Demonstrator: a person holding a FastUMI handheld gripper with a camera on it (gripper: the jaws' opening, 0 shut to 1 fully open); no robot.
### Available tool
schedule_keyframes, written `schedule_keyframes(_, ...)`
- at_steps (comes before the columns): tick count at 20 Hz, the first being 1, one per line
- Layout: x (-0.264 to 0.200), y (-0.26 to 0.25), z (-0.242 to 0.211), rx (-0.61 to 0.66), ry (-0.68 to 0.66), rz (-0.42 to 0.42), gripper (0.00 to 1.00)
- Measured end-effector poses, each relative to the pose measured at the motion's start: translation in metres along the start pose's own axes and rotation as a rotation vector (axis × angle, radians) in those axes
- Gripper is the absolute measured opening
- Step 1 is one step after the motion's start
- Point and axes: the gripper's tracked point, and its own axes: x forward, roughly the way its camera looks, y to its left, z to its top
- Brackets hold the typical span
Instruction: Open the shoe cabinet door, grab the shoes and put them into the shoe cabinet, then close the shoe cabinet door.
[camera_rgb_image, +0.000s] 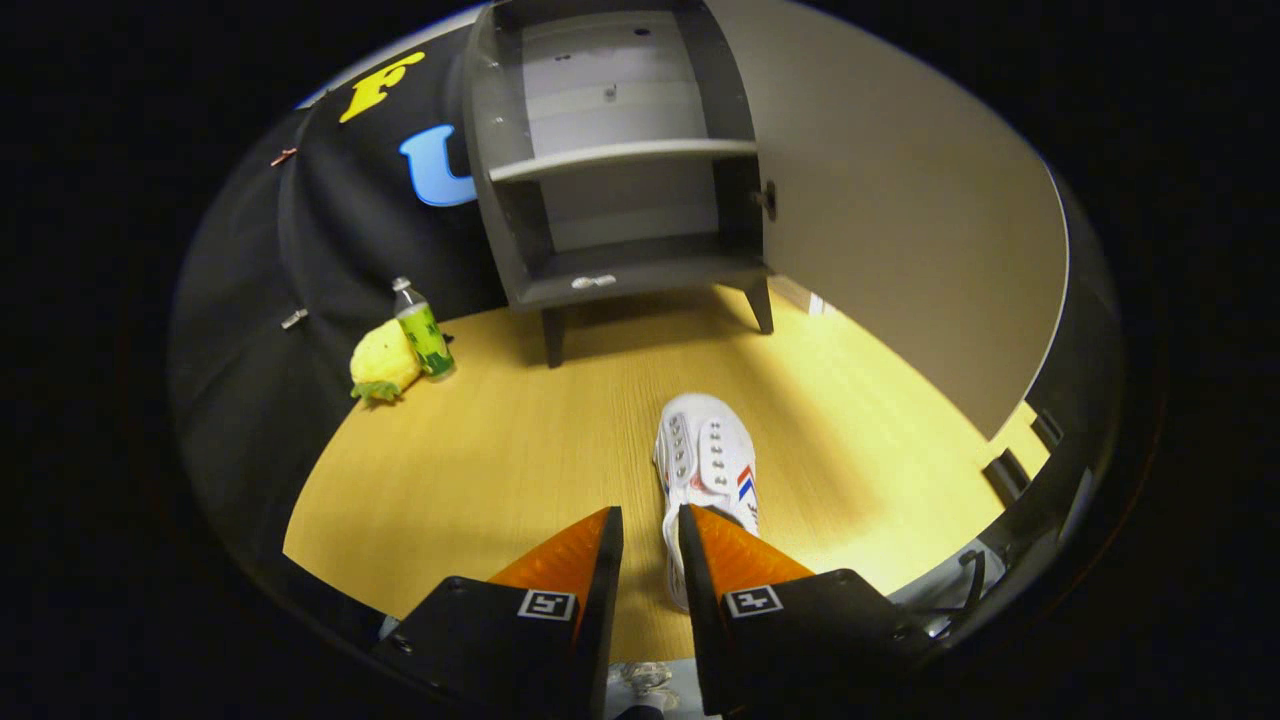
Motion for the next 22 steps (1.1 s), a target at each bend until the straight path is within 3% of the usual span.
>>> schedule_keyframes(6, 0.039, -0.013, -0.027, 0.008, 0.058, -0.066, 0.4)
schedule_keyframes(22, 0.092, -0.008, -0.018, 0.011, 0.022, -0.059, 0.37)
